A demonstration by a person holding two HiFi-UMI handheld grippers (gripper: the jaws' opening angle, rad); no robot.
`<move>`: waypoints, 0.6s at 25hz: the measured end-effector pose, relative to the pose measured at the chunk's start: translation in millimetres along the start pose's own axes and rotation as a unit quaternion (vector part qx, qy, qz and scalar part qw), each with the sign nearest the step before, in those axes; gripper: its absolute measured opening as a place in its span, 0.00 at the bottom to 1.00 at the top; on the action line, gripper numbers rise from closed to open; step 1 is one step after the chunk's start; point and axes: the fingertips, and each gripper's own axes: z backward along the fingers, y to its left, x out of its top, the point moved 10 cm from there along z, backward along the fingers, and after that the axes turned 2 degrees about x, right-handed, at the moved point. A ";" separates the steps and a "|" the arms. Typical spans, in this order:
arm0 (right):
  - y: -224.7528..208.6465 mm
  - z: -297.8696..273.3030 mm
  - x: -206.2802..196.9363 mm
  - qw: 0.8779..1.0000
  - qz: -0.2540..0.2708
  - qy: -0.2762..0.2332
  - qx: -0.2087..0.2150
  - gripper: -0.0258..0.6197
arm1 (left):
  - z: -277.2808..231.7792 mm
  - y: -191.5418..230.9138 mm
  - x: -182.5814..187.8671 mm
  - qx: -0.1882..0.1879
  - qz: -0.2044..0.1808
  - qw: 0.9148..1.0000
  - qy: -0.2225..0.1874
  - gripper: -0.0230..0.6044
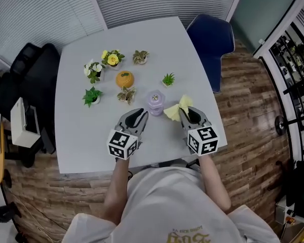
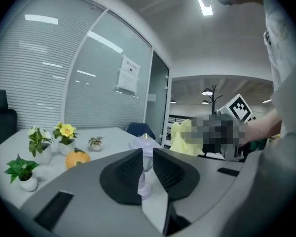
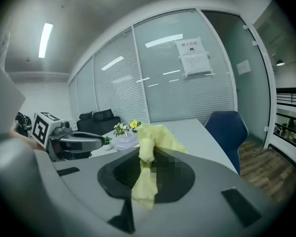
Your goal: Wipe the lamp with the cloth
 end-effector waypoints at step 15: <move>32.3 29.3 25.8 0.998 0.023 -0.064 -0.008 0.13 | 36.1 -17.3 46.9 0.055 -0.015 0.996 -0.070 0.04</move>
